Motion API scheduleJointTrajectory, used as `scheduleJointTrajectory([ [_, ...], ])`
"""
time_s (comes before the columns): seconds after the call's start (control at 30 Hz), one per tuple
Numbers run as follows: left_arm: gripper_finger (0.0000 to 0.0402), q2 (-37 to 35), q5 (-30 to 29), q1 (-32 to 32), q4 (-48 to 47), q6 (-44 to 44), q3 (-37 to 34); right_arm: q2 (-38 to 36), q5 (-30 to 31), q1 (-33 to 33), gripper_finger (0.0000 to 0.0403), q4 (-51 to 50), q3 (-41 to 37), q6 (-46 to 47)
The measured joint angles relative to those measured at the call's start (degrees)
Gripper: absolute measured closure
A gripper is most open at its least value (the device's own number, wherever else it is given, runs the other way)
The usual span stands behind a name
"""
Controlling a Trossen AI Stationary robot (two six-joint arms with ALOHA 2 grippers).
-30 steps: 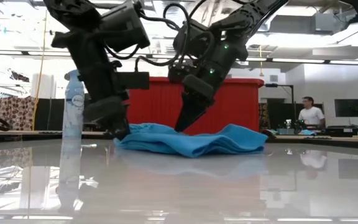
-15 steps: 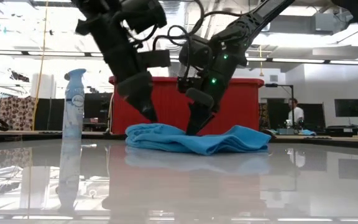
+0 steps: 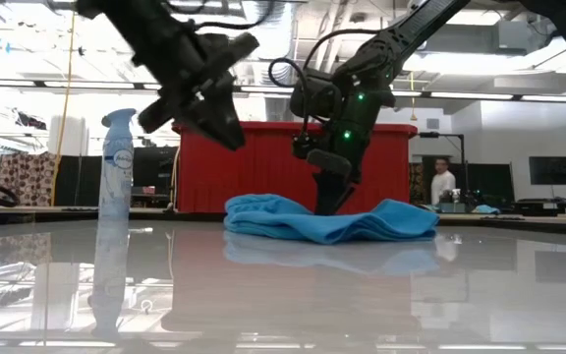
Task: Fold laundry
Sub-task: Fold the blue shorts
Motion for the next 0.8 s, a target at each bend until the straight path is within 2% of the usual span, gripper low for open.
scheduleJointTrajectory([
  [0.17,0.0327,0.19,6.93,-0.52,18.01,-11.12,-10.14,0.0,-0.07,0.0,0.0219,0.02,0.0,1.34],
  [0.4,0.0244,0.91,7.31,0.29,31.02,-27.52,-21.95,0.0,-0.96,0.0,0.0219,-0.44,0.0,2.73],
  [0.6,0.019,0.85,5.41,1.23,34.33,-31.54,-23.34,0.0,-3.0,0.12,0.0219,2.47,-0.02,7.75],
  [0.8,0.0184,0.86,6.33,2.52,32.86,-35.31,-23.09,0.0,-2.98,1.3,0.0219,4.14,-0.02,10.3],
])
